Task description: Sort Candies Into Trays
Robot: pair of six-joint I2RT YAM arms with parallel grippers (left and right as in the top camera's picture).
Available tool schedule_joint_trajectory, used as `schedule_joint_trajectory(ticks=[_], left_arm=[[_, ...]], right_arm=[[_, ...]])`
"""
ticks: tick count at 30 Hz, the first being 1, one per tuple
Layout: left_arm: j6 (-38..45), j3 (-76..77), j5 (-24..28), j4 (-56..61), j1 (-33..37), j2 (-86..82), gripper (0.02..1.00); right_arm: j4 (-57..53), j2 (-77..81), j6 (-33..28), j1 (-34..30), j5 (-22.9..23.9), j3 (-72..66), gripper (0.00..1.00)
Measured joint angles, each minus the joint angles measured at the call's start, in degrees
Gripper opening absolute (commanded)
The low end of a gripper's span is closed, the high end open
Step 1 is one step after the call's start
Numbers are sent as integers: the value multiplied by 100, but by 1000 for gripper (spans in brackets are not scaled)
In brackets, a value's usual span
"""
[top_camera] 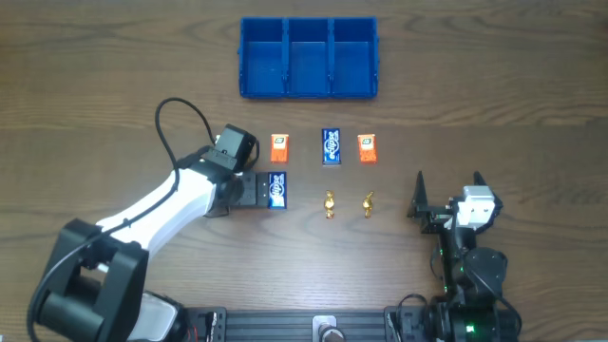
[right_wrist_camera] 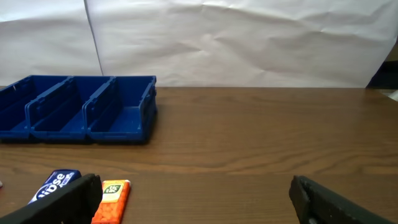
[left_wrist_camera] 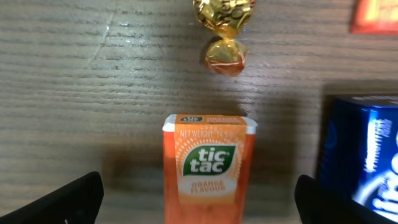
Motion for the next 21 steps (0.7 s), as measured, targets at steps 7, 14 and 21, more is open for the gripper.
schedule_joint_trajectory(ticks=[7, 14, 21], left_arm=[[-125, 35, -345, 146, -127, 192, 617], [-238, 39, -385, 164, -127, 199, 332], [-459, 881, -402, -590, -127, 258, 277]], right_arm=[[0, 0, -2, 0, 0, 0, 998], [0, 0, 0, 0, 0, 0, 998], [0, -2, -2, 0, 0, 0, 998]])
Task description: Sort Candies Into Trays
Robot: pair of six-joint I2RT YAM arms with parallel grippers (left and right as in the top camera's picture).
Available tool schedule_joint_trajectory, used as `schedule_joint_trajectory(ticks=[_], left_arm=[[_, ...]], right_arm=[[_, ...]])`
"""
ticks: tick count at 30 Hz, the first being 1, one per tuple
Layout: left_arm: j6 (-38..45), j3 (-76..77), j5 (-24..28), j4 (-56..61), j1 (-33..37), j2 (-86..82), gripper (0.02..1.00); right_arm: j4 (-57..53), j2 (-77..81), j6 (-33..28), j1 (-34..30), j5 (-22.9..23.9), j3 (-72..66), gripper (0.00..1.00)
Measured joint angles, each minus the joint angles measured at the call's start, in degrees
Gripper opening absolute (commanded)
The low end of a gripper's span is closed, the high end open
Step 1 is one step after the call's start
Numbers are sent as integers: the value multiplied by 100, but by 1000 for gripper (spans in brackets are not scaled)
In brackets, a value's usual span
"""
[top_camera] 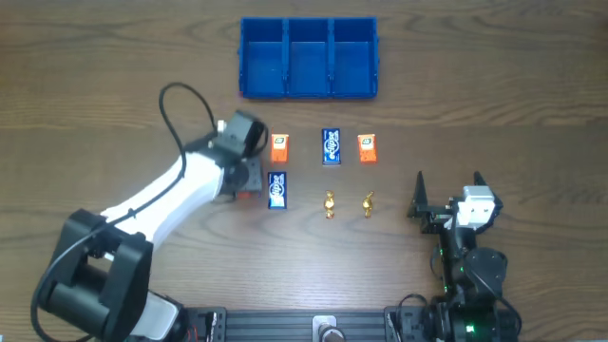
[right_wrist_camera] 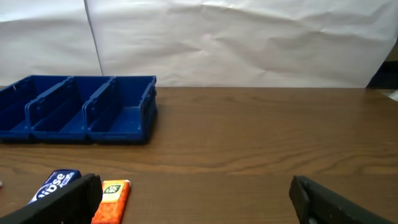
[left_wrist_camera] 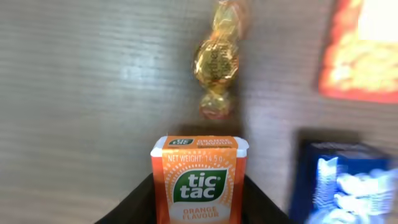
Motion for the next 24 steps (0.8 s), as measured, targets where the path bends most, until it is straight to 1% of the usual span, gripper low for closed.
schedule_joint_trajectory(ticks=[2, 6, 8, 9, 10, 13, 16, 18, 19, 20, 22, 24], left_arm=[[-61, 1016, -120, -407, 0, 39, 264], [11, 3362, -522, -946, 7, 490, 257], [146, 5047, -719, -1467, 57, 1386, 261], [197, 5425, -745, -1598, 94, 1663, 261], [240, 6144, -774, -1869, 153, 2179, 266], [372, 7195, -776, -2068, 339, 3311, 272], [503, 7455, -702, -2013, 503, 3886, 270], [608, 7458, -575, -1967, 603, 4024, 332], [647, 7458, -553, -1967, 634, 4046, 435], [691, 7458, -529, -1967, 678, 4052, 562], [758, 7501, -485, -1954, 702, 4052, 706], [859, 7521, -426, -1945, 688, 4052, 748]], right_arm=[[-2, 2, 0, 0, -2, 0, 998], [2, 0, 2, 0, -2, 0, 998], [2, 0, 0, 0, 0, 0, 998], [0, 2, 0, 0, -2, 0, 998], [2, 2, 0, 0, -2, 0, 998], [0, 2, 2, 0, -2, 0, 998], [0, 2, 0, 0, -2, 0, 998], [2, 2, 0, 0, -2, 0, 998], [2, 2, 0, 0, -2, 0, 998], [2, 2, 0, 0, -2, 0, 998], [2, 2, 0, 0, -2, 0, 998], [2, 2, 0, 0, -2, 0, 998]])
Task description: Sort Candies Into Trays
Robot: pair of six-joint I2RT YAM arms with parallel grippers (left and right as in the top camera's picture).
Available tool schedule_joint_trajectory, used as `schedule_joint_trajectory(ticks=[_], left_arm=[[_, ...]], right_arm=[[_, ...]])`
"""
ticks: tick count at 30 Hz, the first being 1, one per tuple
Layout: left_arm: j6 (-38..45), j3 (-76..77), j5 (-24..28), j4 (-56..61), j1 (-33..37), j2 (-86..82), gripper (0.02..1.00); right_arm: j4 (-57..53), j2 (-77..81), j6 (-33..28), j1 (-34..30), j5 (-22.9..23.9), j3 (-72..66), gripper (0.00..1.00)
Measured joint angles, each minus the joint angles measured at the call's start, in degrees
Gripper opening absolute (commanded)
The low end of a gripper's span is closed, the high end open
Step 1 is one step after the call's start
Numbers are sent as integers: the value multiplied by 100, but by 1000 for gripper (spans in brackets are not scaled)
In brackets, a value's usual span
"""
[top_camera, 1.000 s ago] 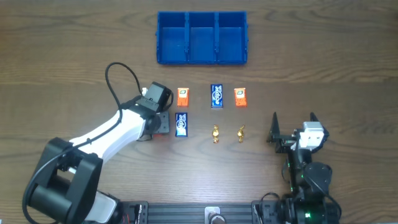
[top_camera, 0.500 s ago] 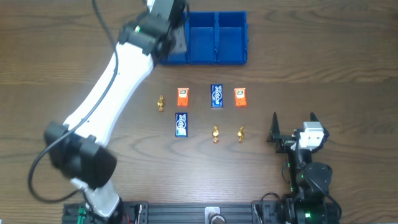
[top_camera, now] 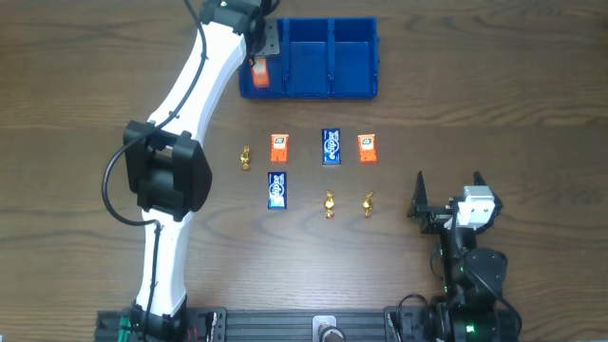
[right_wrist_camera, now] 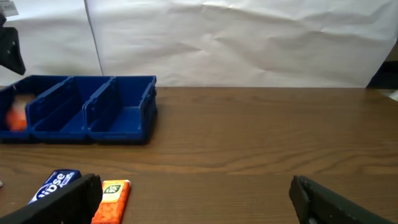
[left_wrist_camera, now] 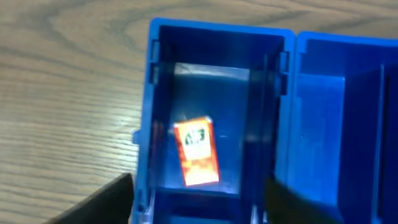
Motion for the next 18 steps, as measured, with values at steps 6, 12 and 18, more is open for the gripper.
schedule_joint_trajectory(ticks=[6, 12, 18], left_arm=[[-166, -610, 197, -295, -463, -485, 866], [-931, -3960, 341, 942, -1600, -2643, 833], [-1338, -5604, 367, 1637, -1377, -2448, 818]], right_arm=[[2, 0, 2, 0, 0, 0, 996], [2, 2, 0, 0, 0, 0, 998], [0, 0, 0, 0, 0, 0, 998]])
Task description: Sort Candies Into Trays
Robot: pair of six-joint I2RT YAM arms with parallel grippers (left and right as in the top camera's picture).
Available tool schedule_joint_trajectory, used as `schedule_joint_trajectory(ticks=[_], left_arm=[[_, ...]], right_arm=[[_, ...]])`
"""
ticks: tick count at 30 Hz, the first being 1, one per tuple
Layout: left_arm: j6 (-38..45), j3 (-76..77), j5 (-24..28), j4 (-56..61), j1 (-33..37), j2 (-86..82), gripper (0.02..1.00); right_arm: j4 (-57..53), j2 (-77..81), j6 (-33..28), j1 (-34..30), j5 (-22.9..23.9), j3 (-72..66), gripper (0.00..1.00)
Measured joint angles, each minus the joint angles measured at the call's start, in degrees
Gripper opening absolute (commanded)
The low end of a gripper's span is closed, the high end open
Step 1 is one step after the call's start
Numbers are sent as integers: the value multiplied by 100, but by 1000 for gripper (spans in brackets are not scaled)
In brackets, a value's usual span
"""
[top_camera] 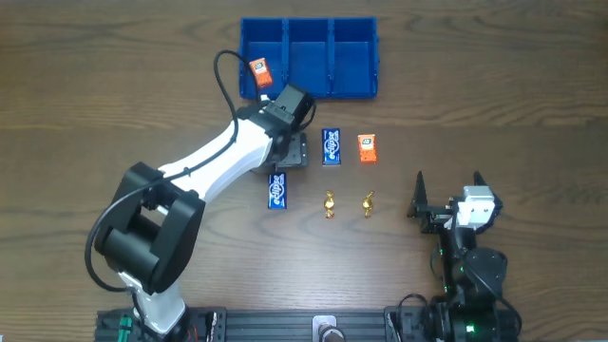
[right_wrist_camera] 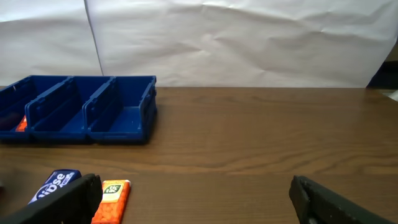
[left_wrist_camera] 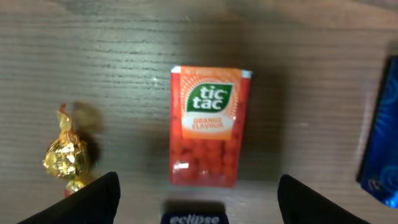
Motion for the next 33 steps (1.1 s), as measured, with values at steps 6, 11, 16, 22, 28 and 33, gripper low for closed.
schedule_joint_trajectory(ticks=[6, 11, 16, 22, 28, 33], left_arm=[[-24, -66, 76, 361, 111, 186, 785], [74, -59, 63, 457, 114, 376, 498], [90, -61, 63, 490, 111, 382, 294], [92, 155, 74, 293, 105, 393, 288], [533, 2605, -470, -614, 227, 267, 301], [855, 3300, -566, -306, 1165, 105, 314]], right_arm=[[0, 0, 0, 0, 0, 0, 998], [0, 0, 0, 0, 0, 0, 998], [0, 0, 2, 0, 0, 0, 998], [0, 0, 2, 0, 0, 0, 998], [-2, 0, 2, 0, 0, 0, 998], [0, 0, 0, 0, 0, 0, 998]])
